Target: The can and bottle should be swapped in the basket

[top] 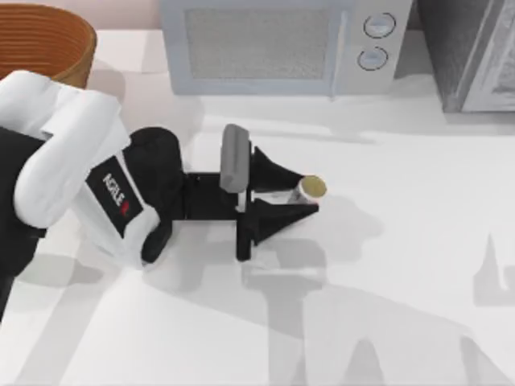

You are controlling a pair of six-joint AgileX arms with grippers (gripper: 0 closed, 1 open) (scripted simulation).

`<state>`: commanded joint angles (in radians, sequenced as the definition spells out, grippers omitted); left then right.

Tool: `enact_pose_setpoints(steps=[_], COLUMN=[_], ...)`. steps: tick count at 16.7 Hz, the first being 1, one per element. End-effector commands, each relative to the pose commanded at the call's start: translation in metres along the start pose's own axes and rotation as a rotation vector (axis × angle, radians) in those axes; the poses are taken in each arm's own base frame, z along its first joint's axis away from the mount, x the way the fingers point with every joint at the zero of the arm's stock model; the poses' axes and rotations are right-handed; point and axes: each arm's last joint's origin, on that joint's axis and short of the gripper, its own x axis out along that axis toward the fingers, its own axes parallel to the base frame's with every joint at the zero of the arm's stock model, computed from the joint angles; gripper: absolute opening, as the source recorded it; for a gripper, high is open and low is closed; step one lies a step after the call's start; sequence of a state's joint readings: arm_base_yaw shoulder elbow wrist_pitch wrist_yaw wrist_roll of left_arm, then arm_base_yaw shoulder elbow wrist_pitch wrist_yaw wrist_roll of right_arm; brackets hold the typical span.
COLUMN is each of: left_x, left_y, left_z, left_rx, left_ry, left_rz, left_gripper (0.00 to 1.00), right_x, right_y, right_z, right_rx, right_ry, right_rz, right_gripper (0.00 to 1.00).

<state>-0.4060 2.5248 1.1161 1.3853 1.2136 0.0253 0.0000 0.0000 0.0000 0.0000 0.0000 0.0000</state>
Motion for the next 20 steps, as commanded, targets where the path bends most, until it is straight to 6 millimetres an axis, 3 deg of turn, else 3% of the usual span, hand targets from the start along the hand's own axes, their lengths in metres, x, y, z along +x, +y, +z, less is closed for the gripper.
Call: enact_pose_setpoints(steps=[13,20], left_x=[0.0,0.0], left_y=[0.0,0.0], left_z=[0.0,0.0], left_rx=[0.0,0.0], left_ry=[0.0,0.0], left_rz=[0.0,0.0], left_gripper=[0.98,1.0], right_x=[0.0,0.0], right_y=[0.0,0.0], right_z=[0.0,0.0], right_rx=[0.0,0.0], right_ry=[0.0,0.0], right_rz=[0.0,0.0], right_gripper=[1.0,1.0])
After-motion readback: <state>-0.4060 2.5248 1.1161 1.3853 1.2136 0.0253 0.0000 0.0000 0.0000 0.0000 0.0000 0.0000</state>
